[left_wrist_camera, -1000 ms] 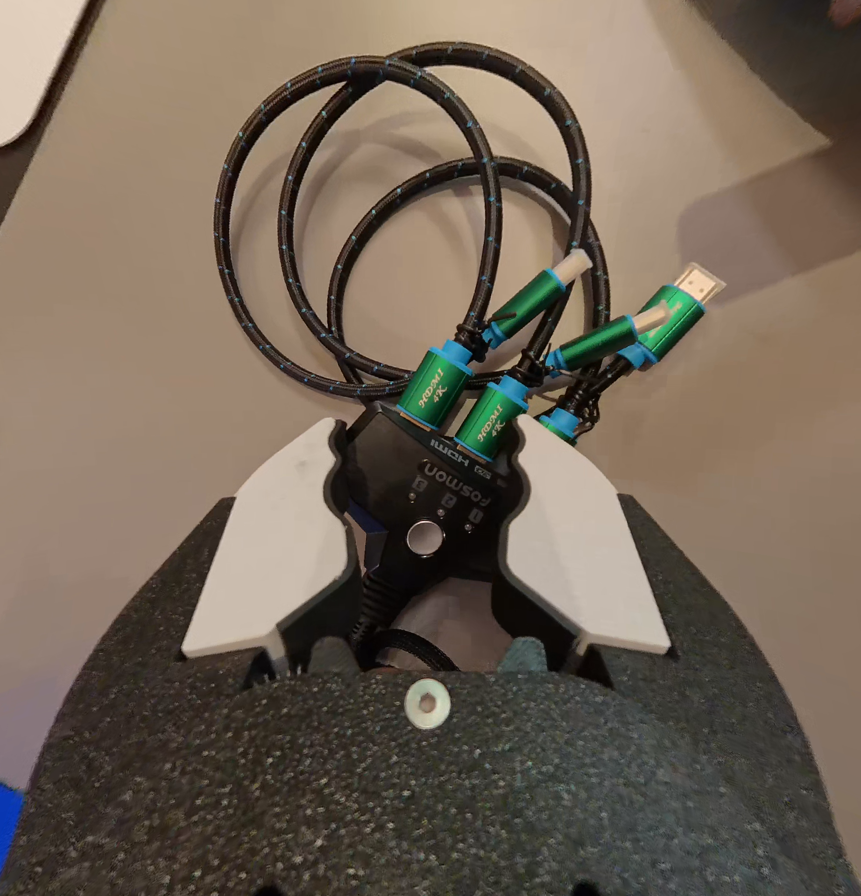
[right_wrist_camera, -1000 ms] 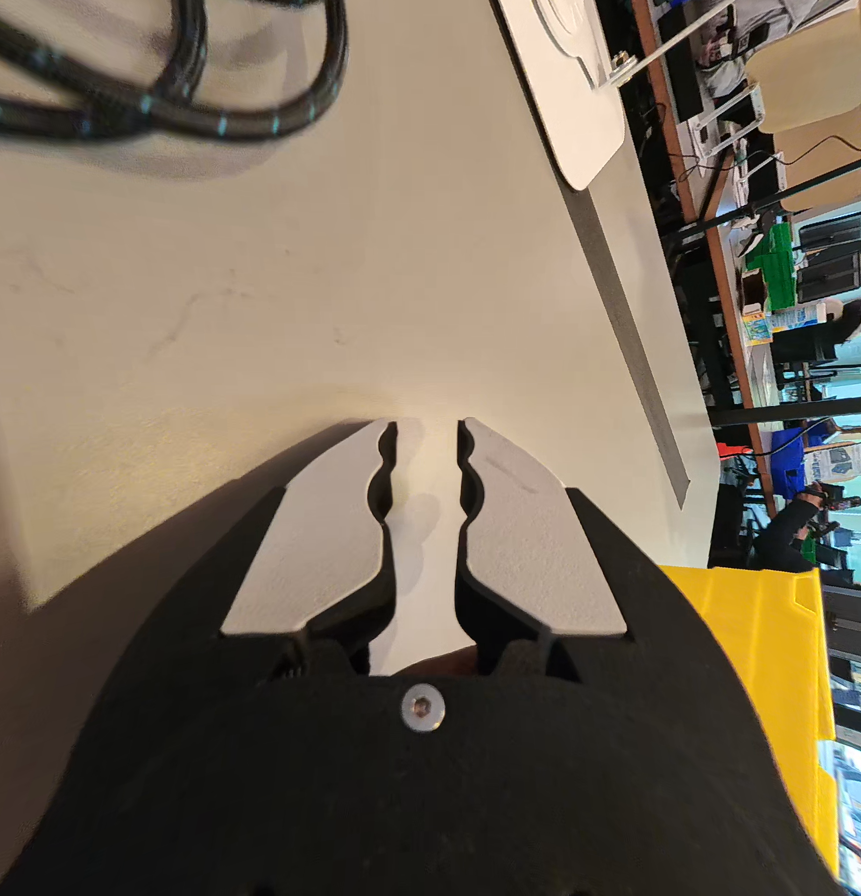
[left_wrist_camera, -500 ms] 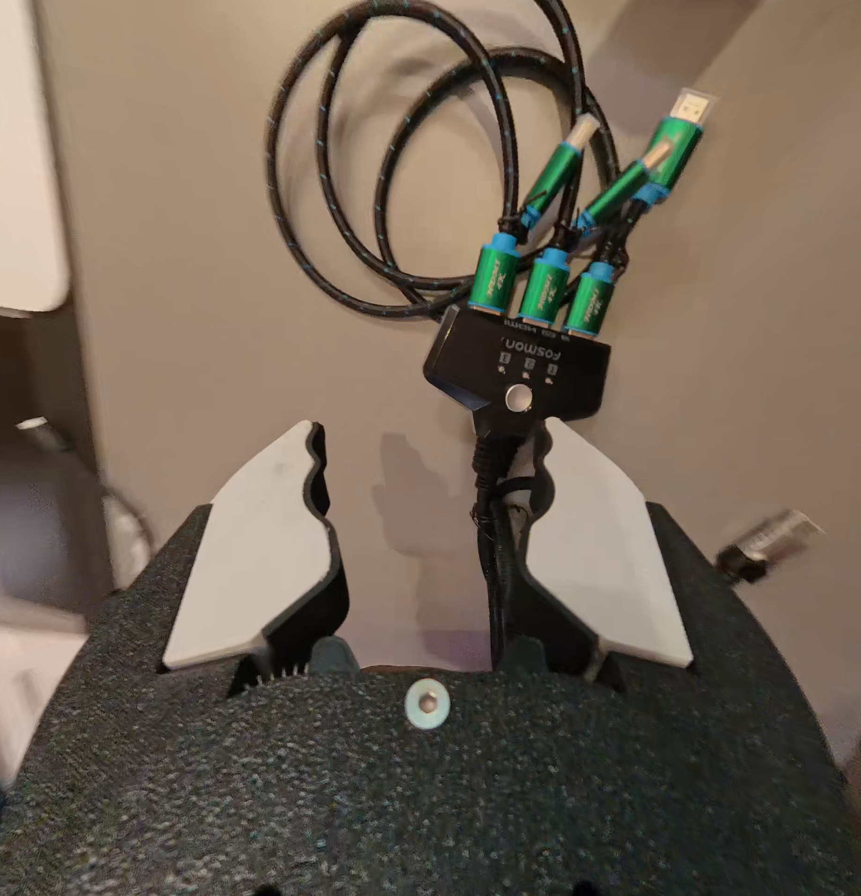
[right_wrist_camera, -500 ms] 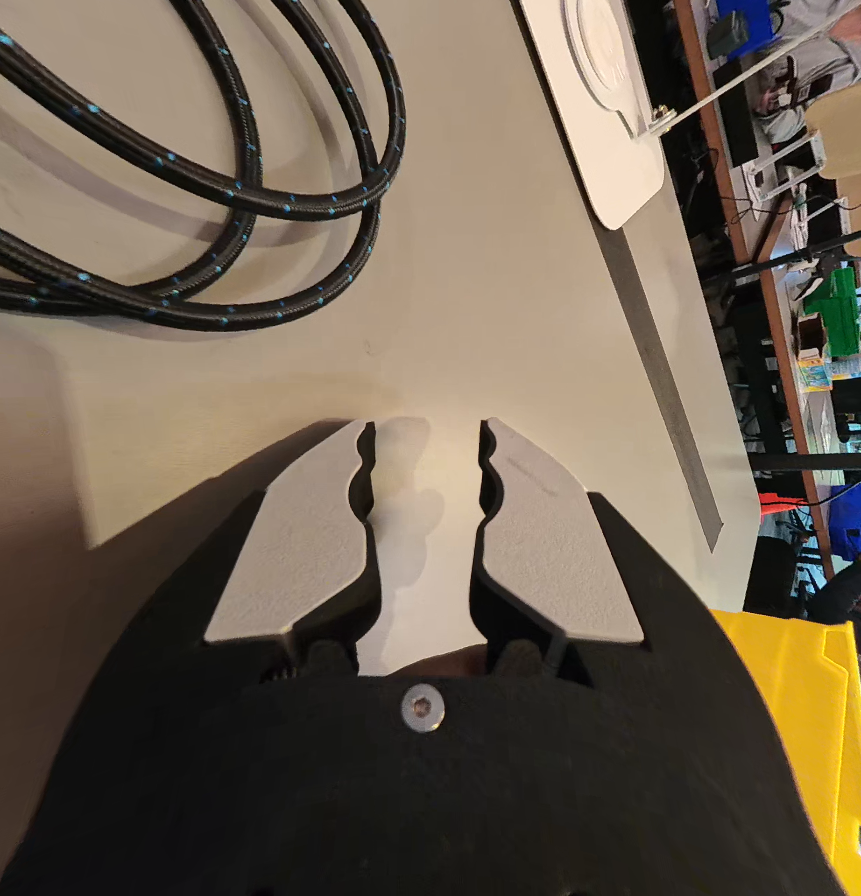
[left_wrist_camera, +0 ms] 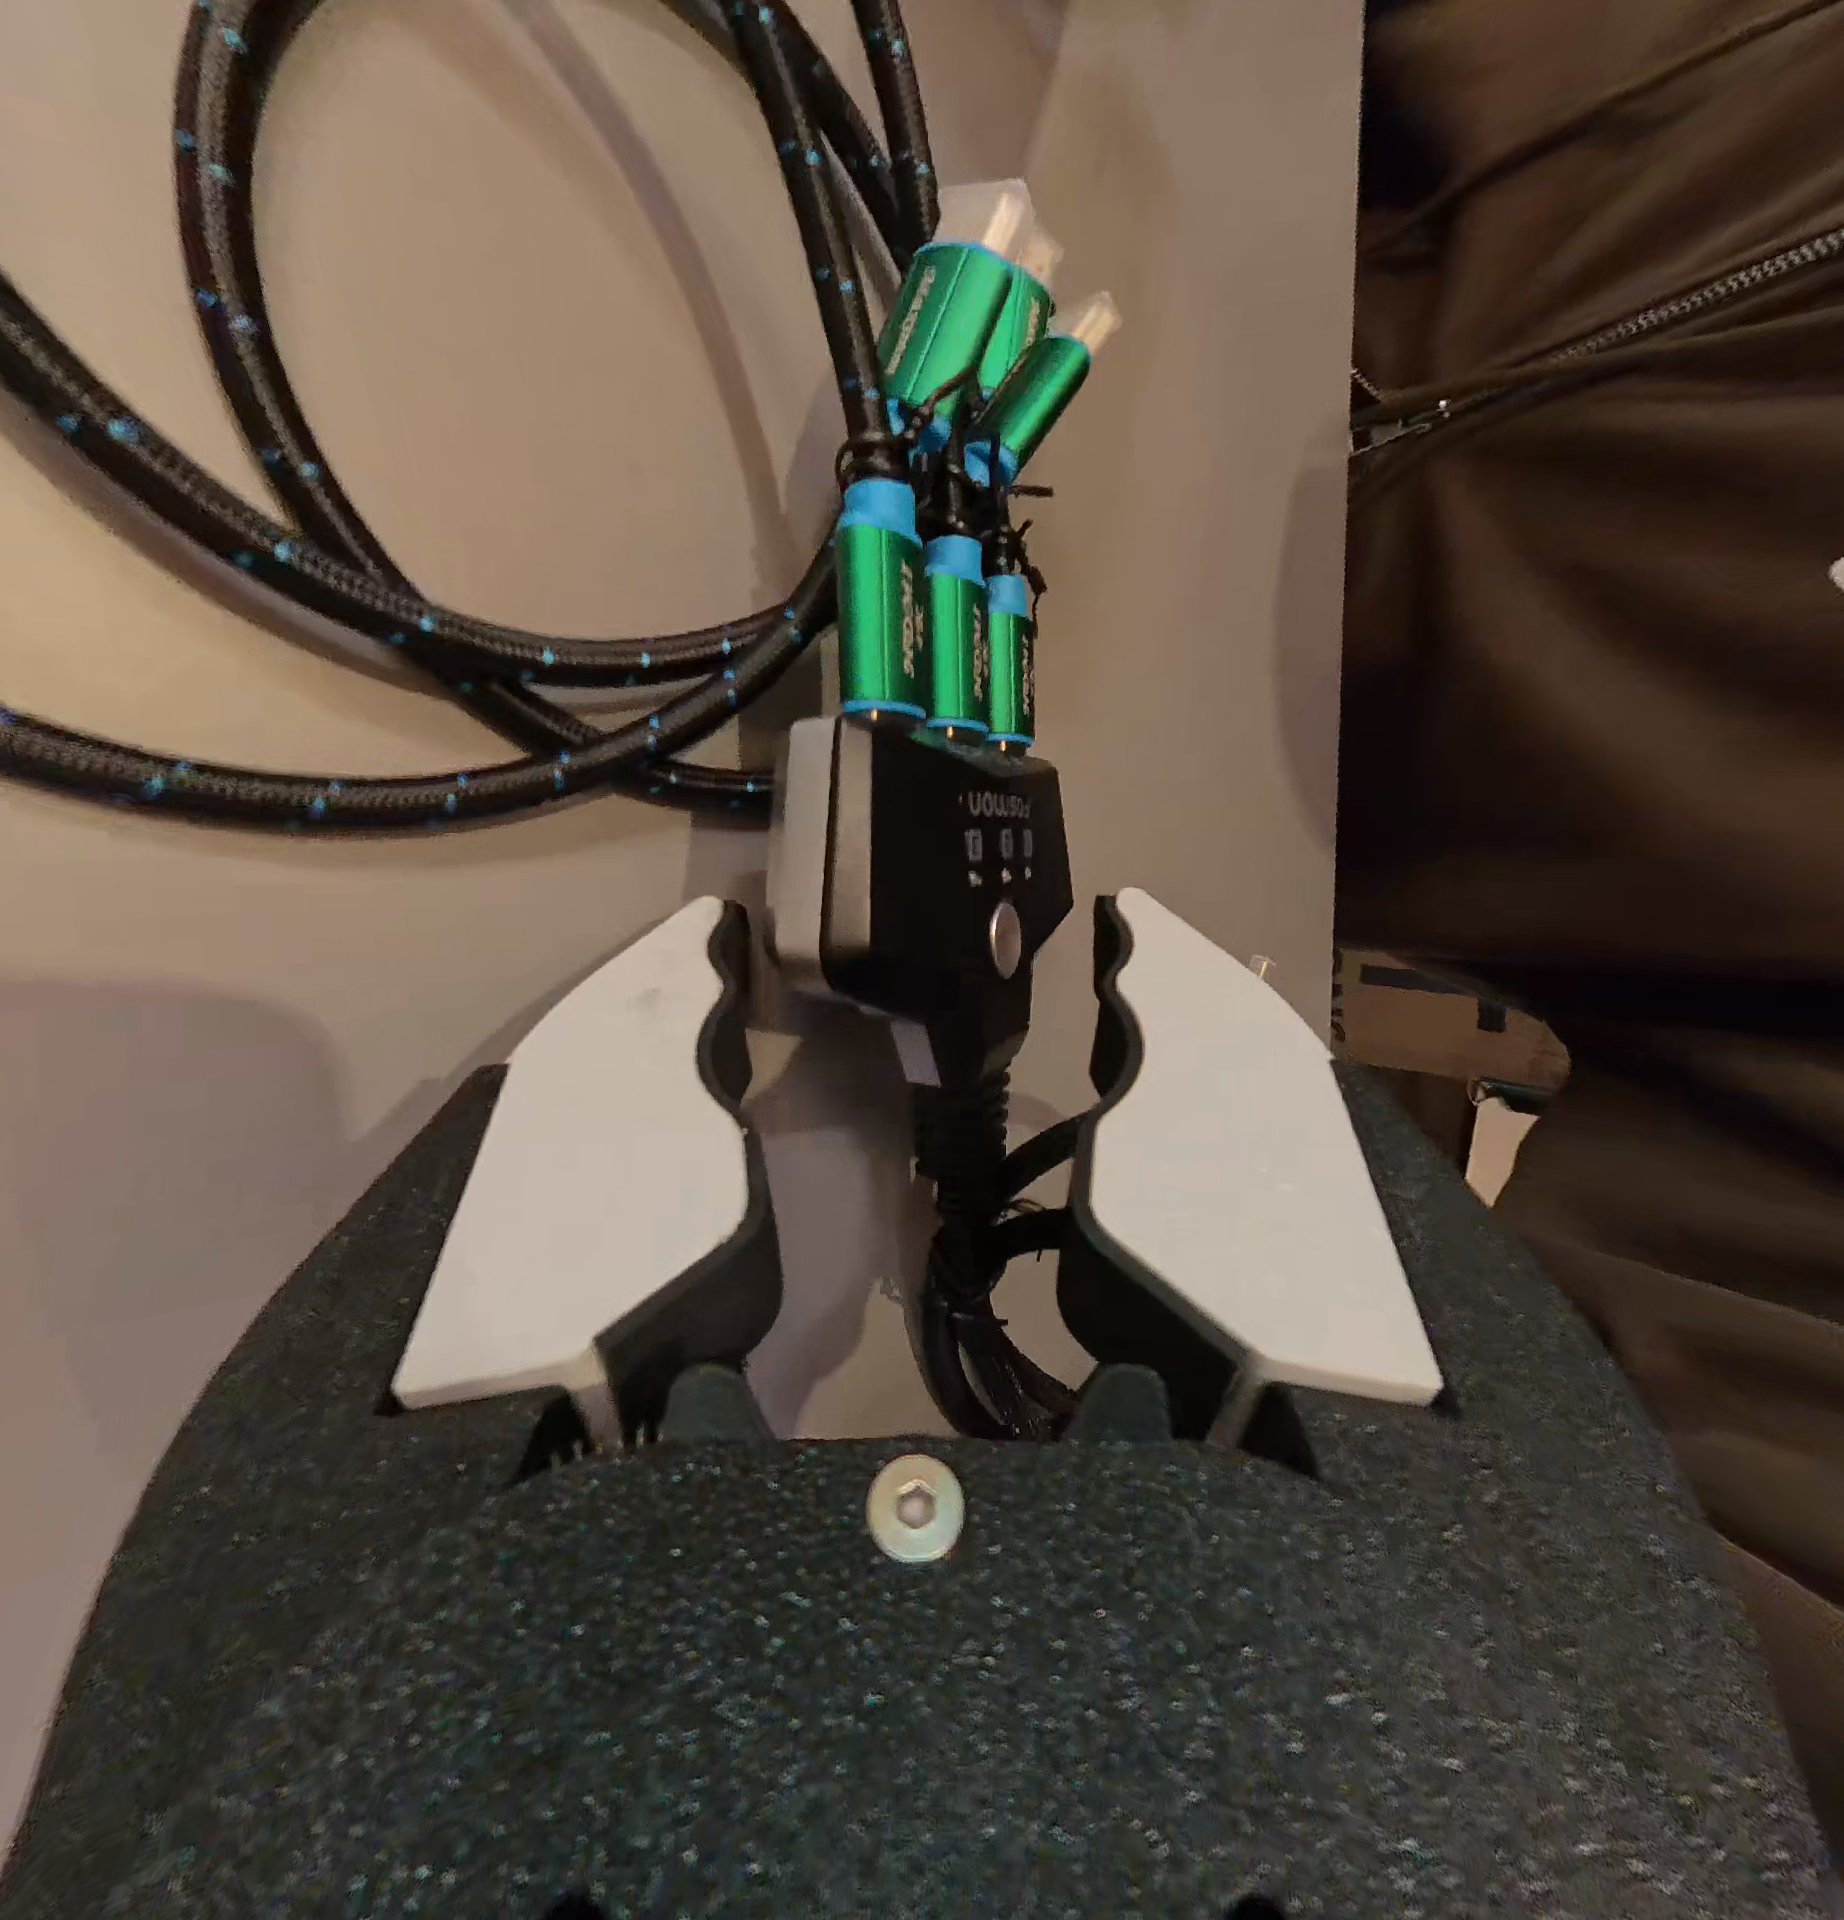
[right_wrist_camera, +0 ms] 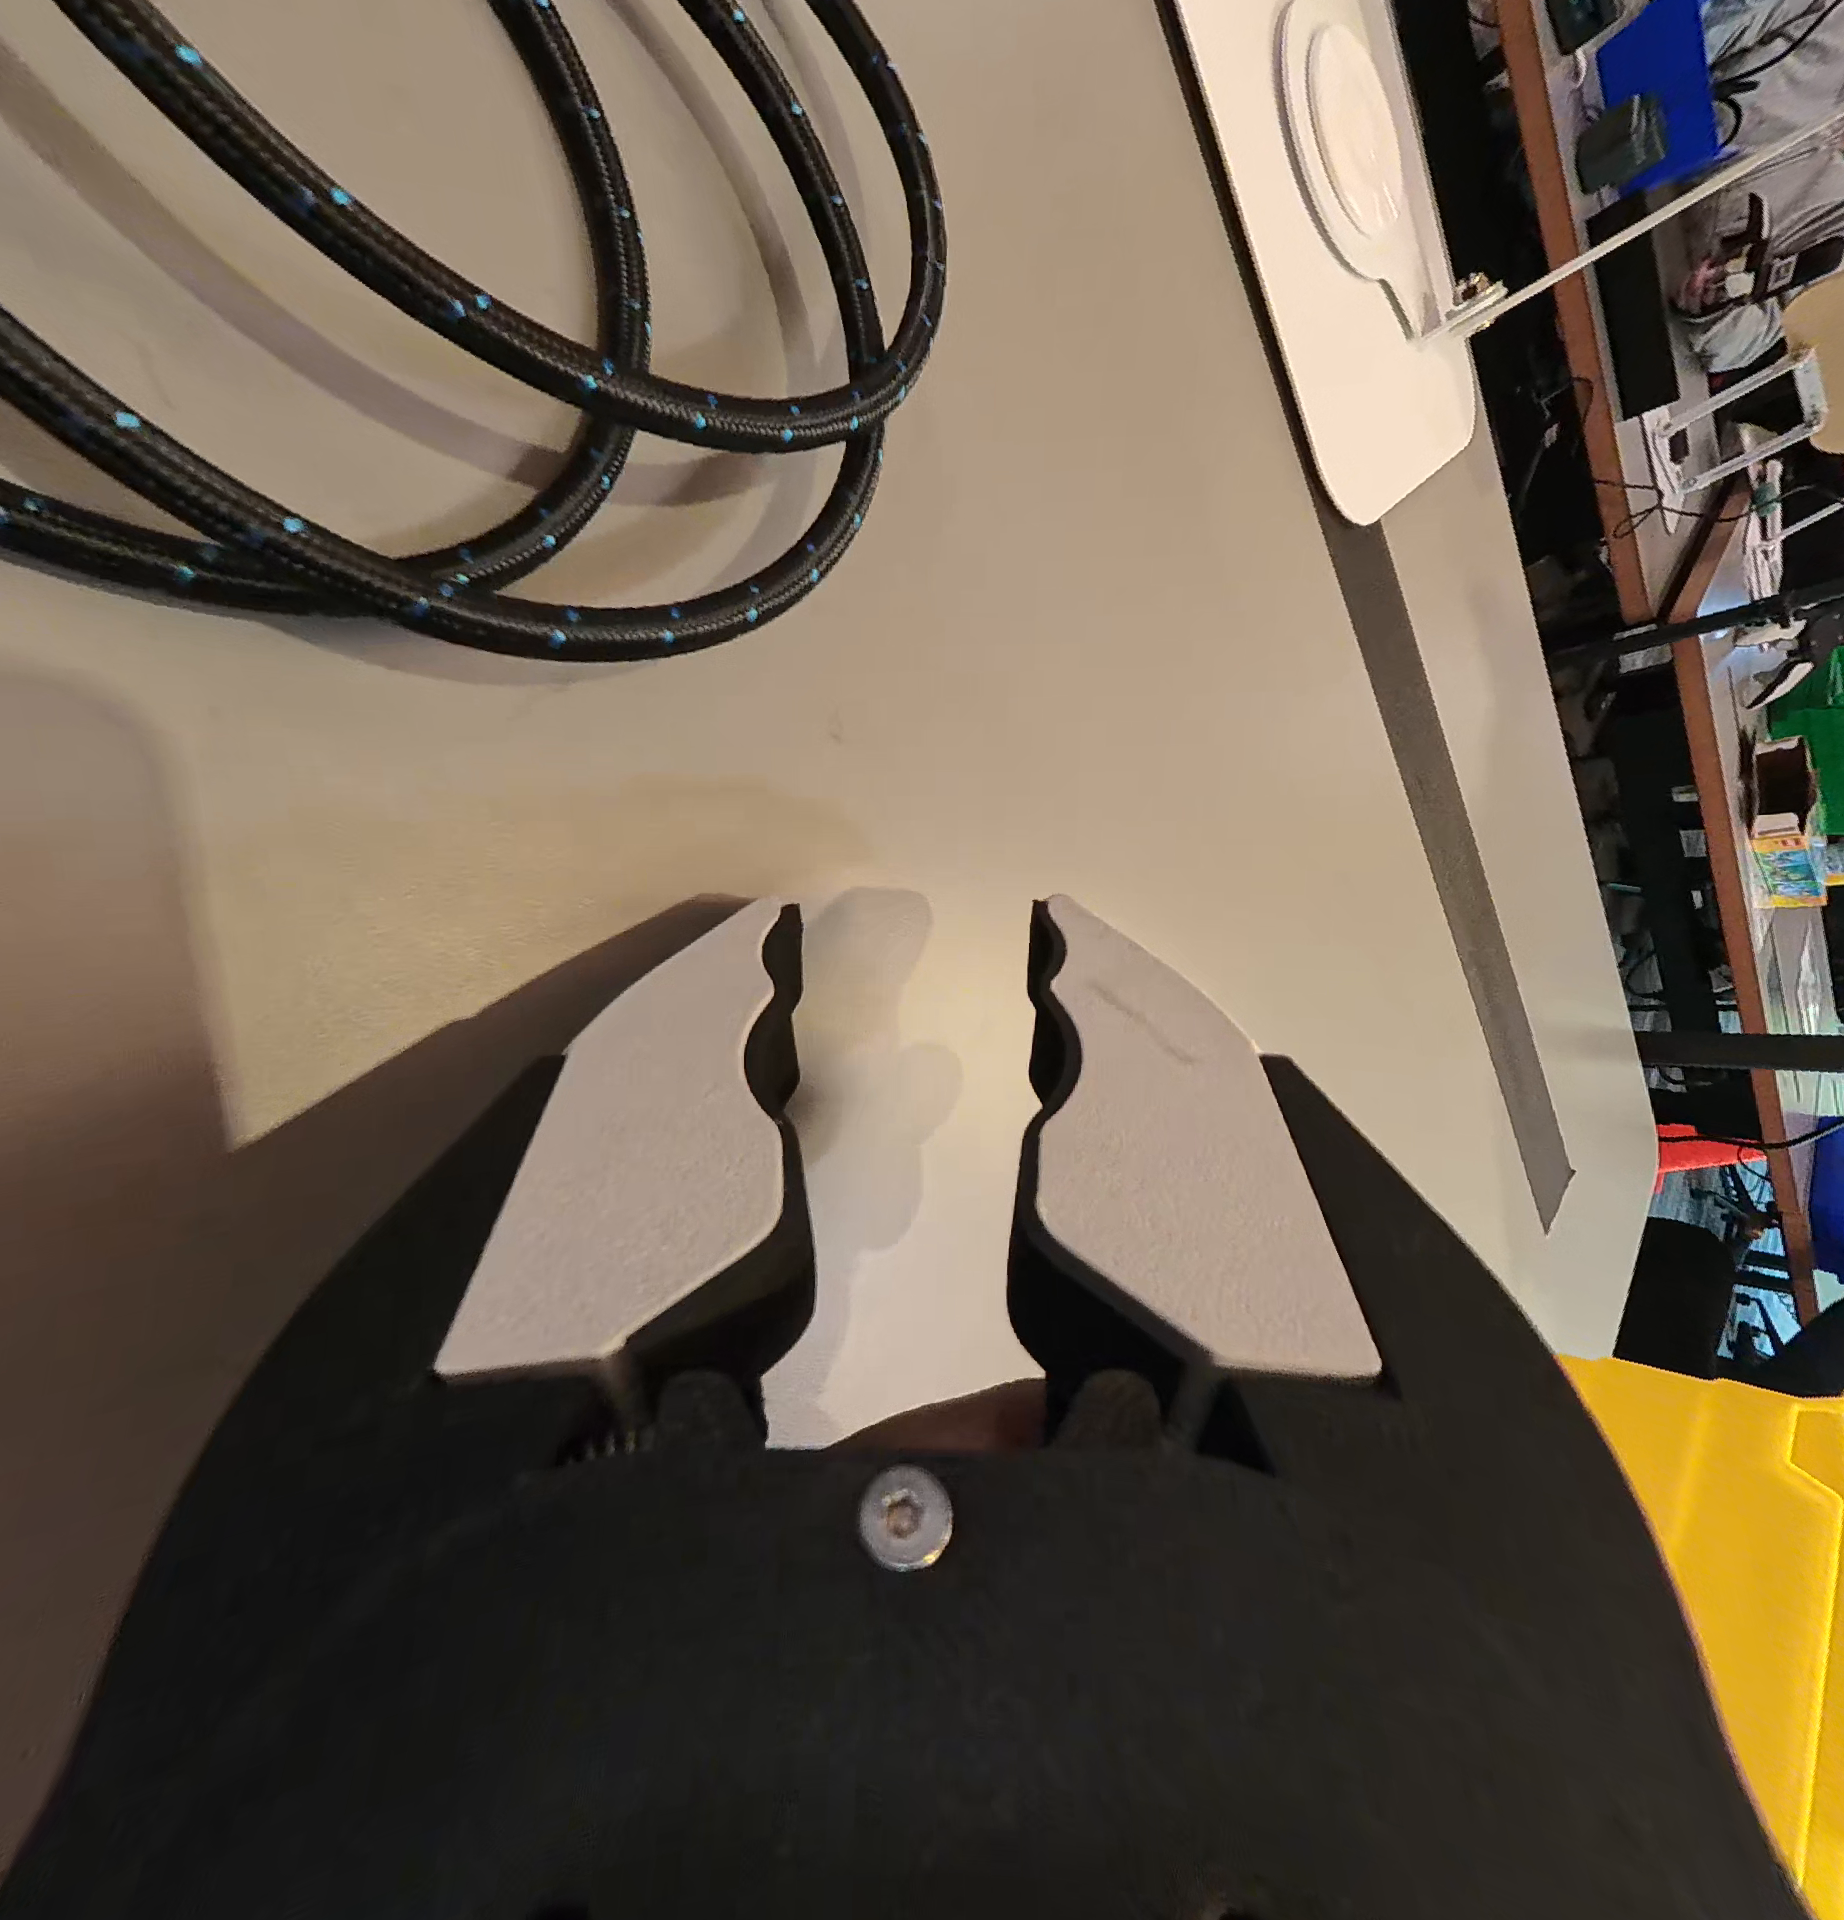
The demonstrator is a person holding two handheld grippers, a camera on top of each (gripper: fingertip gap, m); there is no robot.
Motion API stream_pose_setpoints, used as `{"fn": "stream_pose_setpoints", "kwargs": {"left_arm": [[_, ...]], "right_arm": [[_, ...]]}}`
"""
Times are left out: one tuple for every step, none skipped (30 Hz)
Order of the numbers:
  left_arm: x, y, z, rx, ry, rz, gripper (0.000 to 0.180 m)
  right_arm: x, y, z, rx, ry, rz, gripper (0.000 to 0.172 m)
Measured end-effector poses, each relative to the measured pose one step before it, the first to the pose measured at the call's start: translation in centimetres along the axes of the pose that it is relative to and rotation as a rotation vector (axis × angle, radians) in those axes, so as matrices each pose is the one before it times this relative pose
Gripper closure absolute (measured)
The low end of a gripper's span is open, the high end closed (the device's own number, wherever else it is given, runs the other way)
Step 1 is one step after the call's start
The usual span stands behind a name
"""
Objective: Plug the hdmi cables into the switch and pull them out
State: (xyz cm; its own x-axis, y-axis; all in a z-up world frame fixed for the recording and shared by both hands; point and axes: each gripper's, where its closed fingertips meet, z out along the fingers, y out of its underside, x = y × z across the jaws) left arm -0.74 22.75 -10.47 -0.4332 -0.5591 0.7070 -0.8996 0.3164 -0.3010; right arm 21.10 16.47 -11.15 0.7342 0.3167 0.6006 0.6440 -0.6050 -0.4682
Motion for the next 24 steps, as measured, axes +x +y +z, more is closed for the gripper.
{"fn": "stream_pose_setpoints", "kwargs": {"left_arm": [[0.071, -0.155, 0.219, -0.0044, 0.0183, 0.0031, 0.119], [0.111, -0.13, 0.239, -0.0049, 0.0193, 0.005, 0.121], [0.04, -0.094, 0.235, -0.0046, 0.0133, 0.0048, 0.125], [-0.009, -0.135, 0.175, 0.0015, 0.0098, 0.0029, 0.128], [0.014, -0.111, 0.165, 0.0017, 0.0098, 0.0016, 0.13], [0.0, -0.073, 0.15, 0.0025, 0.0062, 0.0029, 0.132], [-0.065, 0.003, 0.153, -0.0013, 0.0006, 0.0029, 0.136], [-0.076, 0.037, 0.134, -0.003, -0.0016, 0.0004, 0.141], [0.058, -0.013, 0.135, 0.0004, 0.0072, -0.0033, 0.142], [0.073, -0.089, 0.103, 0.0028, 0.0053, -0.0075, 0.143], [0.069, -0.118, 0.112, 0.006, 0.0001, -0.0005, 0.143], [0.09, -0.111, 0.096, 0.0076, 0.0005, 0.0033, 0.143], [0.126, -0.136, 0.055, 0.0108, 0.0053, -0.0025, 0.145], [0.244, -0.21, 0.024, 0.0177, 0.0084, 0.0072, 0.147], [0.309, -0.276, -0.031, 0.0222, 0.0105, 0.0112, 0.151], [0.173, -0.235, -0.004, 0.0165, -0.0022, 0.01, 0.152], [0.115, -0.243, 0.006, 0.0157, -0.0069, 0.0102, 0.153], [0.132, -0.257, 0.007, 0.0153, -0.0051, 0.0087, 0.153], [0.127, -0.24, 0.01, 0.0134, -0.005, 0.0107, 0.154], [0.106, -0.225, 0.046, 0.0115, -0.004, 0.0083, 0.155], [0.1, -0.192, 0.077, 0.0085, -0.0027, 0.0068, 0.155], [0.072, -0.211, 0.096, 0.0079, -0.004, 0.0065, 0.155], [0.047, -0.254, 0.1, 0.0108, -0.0053, 0.0055, 0.155], [0.054, -0.298, 0.115, 0.0133, -0.0063, 0.0053, 0.156]], "right_arm": [[-0.088, -0.064, -0.026, 0.0025, -0.0034, -0.0017, 0.13], [-0.082, -0.056, -0.03, 0.0018, -0.0027, -0.0012, 0.13], [-0.048, -0.053, -0.012, 0.0017, -0.0015, -0.0008, 0.13], [-0.044, -0.033, 0.001, 0.0014, -0.0006, -0.0004, 0.13], [0.001, -0.011, 0.006, 0.0008, 0.0, -0.0001, 0.13], [-0.004, 0.006, 0.009, 0.0015, -0.0008, 0.0016, 0.13], [0.017, 0.006, 0.02, 0.0009, -0.0013, 0.0039, 0.13], [0.01, 0.005, 0.015, 0.0005, -0.0013, 0.0039, 0.13], [0.006, 0.0, 0.011, 0.0006, -0.0007, 0.0022, 0.13], [-0.01, -0.002, 0.006, 0.001, 0.0001, 0.0004, 0.131], [-0.007, -0.011, 0.014, 0.0003, 0.0002, -0.0001, 0.131], [-0.002, -0.005, -0.003, -0.0001, 0.0006, 0.0003, 0.131], [-0.004, -0.002, 0.01, 0.0005, 0.0001, 0.0, 0.131], [-0.004, -0.01, 0.006, 0.0008, 0.0001, 0.0007, 0.132], [0.002, -0.002, 0.012, 0.0008, -0.0009, 0.0025, 0.132], [0.003, -0.002, 0.014, 0.0014, -0.0015, 0.0043, 0.132], [0.005, -0.006, 0.012, 0.0018, -0.0016, 0.0056, 0.132], [0.004, -0.011, 0.032, 0.0016, -0.0015, 0.0059, 0.132], [0.005, 0.011, 0.03, 0.0012, -0.0017, 0.0053, 0.132], [0.018, -0.013, 0.023, 0.0017, -0.0004, 0.0046, 0.132], [0.025, 0.011, 0.024, 0.0007, 0.0, 0.0046, 0.132], [0.021, 0.007, 0.008, 0.0006, -0.0005, 0.0036, 0.132], [0.037, 0.033, -0.016, -0.0014, 0.0007, 0.0021, 0.132], [0.101, 0.06, -0.052, -0.0029, 0.0031, -0.0007, 0.131]]}}
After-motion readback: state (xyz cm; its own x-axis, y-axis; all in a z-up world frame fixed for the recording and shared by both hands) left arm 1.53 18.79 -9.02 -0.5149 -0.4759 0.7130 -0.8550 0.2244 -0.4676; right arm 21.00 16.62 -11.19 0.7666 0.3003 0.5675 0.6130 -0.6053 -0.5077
